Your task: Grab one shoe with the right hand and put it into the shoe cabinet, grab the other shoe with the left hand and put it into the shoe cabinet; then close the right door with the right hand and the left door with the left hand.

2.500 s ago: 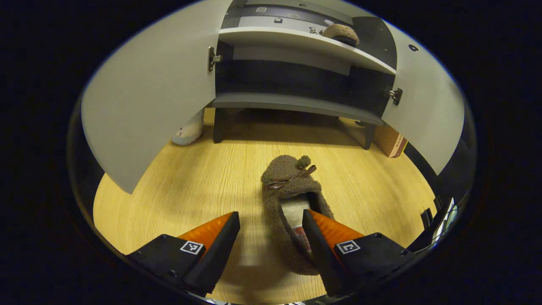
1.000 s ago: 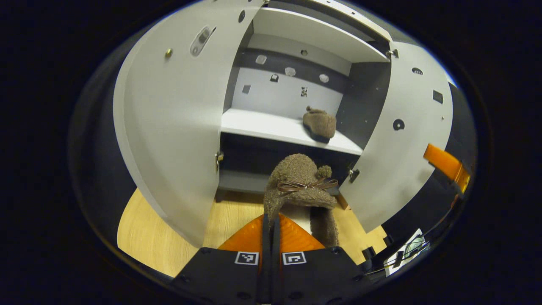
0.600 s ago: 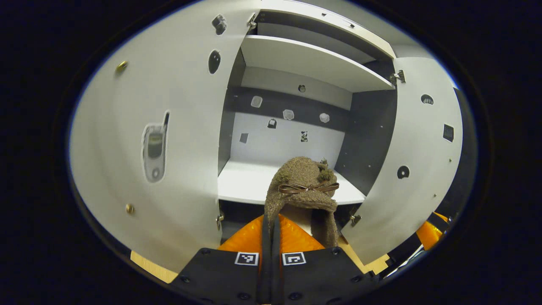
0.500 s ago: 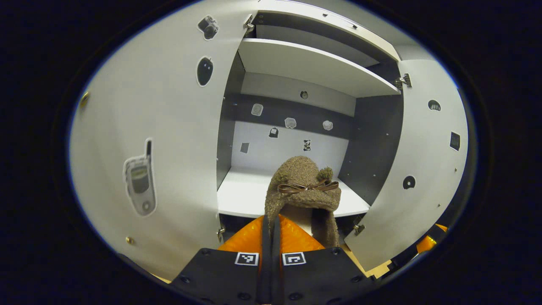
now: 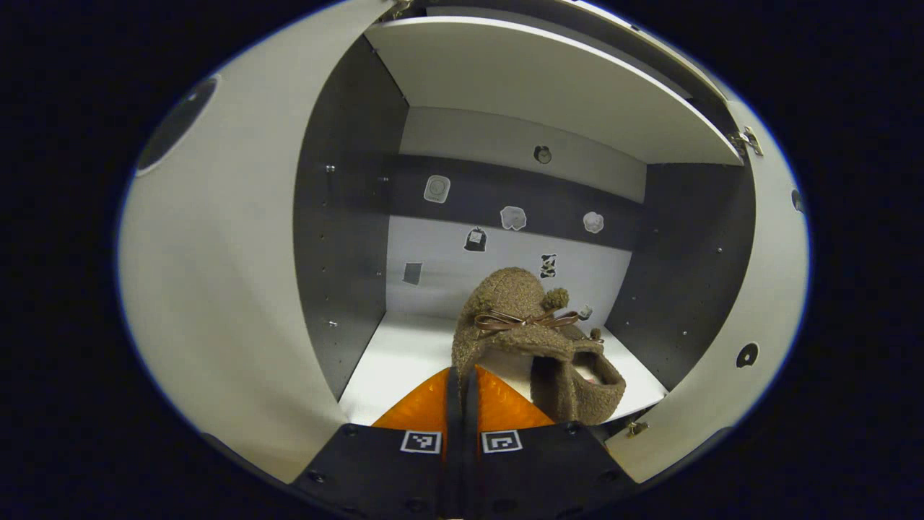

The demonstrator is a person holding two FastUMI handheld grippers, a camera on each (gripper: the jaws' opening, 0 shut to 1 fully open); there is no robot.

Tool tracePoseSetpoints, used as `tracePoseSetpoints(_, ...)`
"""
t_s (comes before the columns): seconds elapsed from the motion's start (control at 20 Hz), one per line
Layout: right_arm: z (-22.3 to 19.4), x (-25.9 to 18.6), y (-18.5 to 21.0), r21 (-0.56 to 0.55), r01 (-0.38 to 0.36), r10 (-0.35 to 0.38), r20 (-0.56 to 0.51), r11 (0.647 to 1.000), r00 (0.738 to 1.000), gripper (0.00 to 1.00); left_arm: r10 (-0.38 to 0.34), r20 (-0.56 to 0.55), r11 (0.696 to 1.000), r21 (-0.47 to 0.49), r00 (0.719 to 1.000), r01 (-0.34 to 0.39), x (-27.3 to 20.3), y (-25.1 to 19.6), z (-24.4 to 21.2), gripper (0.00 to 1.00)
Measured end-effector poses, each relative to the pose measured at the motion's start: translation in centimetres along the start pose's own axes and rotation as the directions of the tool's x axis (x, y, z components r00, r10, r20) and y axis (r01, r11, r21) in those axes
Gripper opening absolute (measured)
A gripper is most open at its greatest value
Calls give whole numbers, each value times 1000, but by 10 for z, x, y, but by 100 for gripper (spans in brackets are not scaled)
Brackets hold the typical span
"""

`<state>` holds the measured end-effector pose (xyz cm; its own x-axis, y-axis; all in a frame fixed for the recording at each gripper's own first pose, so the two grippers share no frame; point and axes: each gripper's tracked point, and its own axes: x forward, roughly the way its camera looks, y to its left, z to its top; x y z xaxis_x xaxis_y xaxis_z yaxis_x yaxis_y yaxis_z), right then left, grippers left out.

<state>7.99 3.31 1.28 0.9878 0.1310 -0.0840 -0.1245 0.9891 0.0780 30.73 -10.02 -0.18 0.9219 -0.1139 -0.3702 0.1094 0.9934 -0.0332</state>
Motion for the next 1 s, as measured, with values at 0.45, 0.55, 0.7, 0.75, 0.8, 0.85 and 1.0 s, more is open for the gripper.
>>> tracePoseSetpoints(0.45, -6, 8, -8, 14, 19, -18, -21, 1000, 1000, 92, 73, -150, 997, 30, 986, -69, 90, 23, -41, 7)
tracePoseSetpoints(0.55, -10, 10, -10, 16, 22, -22, -30, 1000, 999, 92, 69, -158, 997, 44, 985, -63, 95, 22, -43, 8)
tracePoseSetpoints(0.7, -16, 14, -10, 28, 23, -22, -43, 999, 999, 92, 59, -131, 995, 92, 990, -47, 92, 15, -34, 11)
tracePoseSetpoints(0.75, -17, 14, -9, 34, 21, -19, -46, 999, 999, 92, 61, -104, 994, 98, 993, -51, 87, 14, -27, 11)
tracePoseSetpoints(0.8, -18, 15, -8, 39, 17, -15, -49, 999, 999, 92, 54, -82, 994, 98, 995, -45, 84, 10, -22, 14)
tracePoseSetpoints(0.85, -19, 16, -8, 39, 14, -12, -52, 999, 999, 92, 31, -71, 995, 100, 997, -24, 75, 2, -17, 15)
tracePoseSetpoints(1.0, -19, 15, -10, 33, 12, -10, -54, 999, 999, 92, 5, -11, 994, 105, 1000, -4, 52, -8, 4, 55)
